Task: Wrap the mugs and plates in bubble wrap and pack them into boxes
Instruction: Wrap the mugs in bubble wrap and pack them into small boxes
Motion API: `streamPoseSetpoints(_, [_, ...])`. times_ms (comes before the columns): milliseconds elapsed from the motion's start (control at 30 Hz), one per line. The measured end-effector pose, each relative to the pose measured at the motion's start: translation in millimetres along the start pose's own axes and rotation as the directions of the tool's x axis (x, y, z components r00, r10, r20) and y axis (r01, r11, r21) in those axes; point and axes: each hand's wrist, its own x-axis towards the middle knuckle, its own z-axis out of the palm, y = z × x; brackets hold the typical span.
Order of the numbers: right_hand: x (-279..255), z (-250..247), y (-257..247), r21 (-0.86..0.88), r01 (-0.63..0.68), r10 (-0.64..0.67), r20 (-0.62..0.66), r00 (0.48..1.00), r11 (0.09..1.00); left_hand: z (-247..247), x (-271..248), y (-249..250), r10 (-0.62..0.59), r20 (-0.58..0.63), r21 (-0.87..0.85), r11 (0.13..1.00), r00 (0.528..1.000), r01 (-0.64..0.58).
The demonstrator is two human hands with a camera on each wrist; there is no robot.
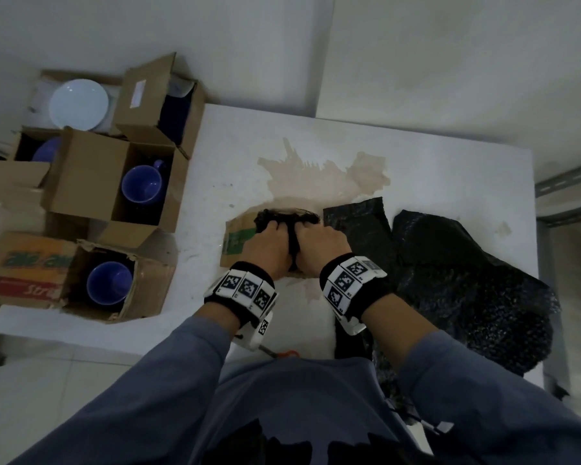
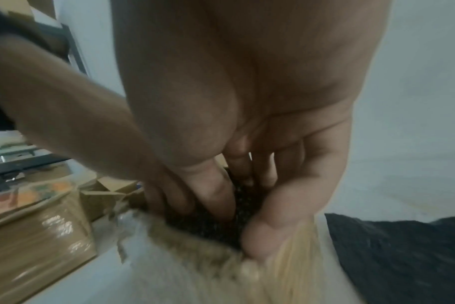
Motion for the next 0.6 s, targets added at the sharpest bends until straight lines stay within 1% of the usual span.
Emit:
streamPoseSetpoints(33, [0.4, 3.4, 0.7, 0.018, -0.006, 0.006, 0.018, 1.0, 1.0, -0.2, -2.8, 0.0, -0.002, -0.013, -0.024, 1.0, 1.0, 0.001])
streamPoseSetpoints(67, [0.6, 6.0, 1.5, 0.039, -0.009, 0.008, 0.025, 1.0, 0.999, -1.0, -6.5, 0.0, -0.011, -0.055, -0.045, 0.999, 0.998, 0.009])
streamPoseSetpoints(100, [0.4, 7.8, 2.4, 0.055, -0.01, 0.009, 0.023, 1.0, 0.998, -1.1, -9.9, 0.0, -0.018, -0.135, -0.035, 0.999, 0.991, 0.013])
streamPoseSetpoints(167, [0.2, 10.8, 4.6, 0.066, -0.008, 0.007, 0.013, 1.0, 0.998, 2.1, -15.2, 1.2, 0.028, -0.308, 0.095, 0.995, 0.951, 0.001])
streamPoseSetpoints(200, [-0.4, 11.9, 5.3, 0.061, -0.006, 0.006, 0.006, 1.0, 0.998, 5.0, -16.5, 2.2, 0.064, -0.356, 0.144, 0.989, 0.932, -0.013])
streamPoseSetpoints(300, [-5.4, 16.7, 7.3, 0.043, 0.018, -0.017, -0.01, 1.0, 0.999, 16.4, -17.2, 3.5, 0.097, -0.405, 0.149, 0.988, 0.909, -0.039])
streamPoseSetpoints(367, [-10.4, 15.2, 10.2, 0.027, 0.057, -0.056, -0.033, 0.998, 0.998, 19.1, -17.2, 1.9, 0.127, -0.458, 0.155, 0.986, 0.88, -0.061])
streamPoseSetpoints(433, [-13.4, 9.3, 14.9, 0.071, 0.071, -0.062, -0.116, 0.991, 0.995, 17.6, -17.7, -2.1, 0.152, -0.454, 0.157, 0.983, 0.878, -0.089])
streamPoseSetpoints(533, [-13.0, 0.7, 19.9, 0.168, 0.085, -0.028, -0.315, 0.949, 0.982, 13.3, -20.3, -10.5, 0.175, -0.488, 0.156, 0.981, 0.855, -0.112])
streamPoseSetpoints(567, [-11.2, -1.0, 20.7, 0.175, 0.093, -0.028, -0.342, 0.939, 0.98, 13.0, -21.4, -12.5, 0.185, -0.492, 0.157, 0.98, 0.851, -0.122])
streamPoseSetpoints(600, [-9.7, -1.7, 21.3, 0.158, 0.093, -0.035, -0.337, 0.941, 0.983, 14.2, -22.7, -13.8, 0.196, -0.482, 0.163, 0.978, 0.854, -0.132])
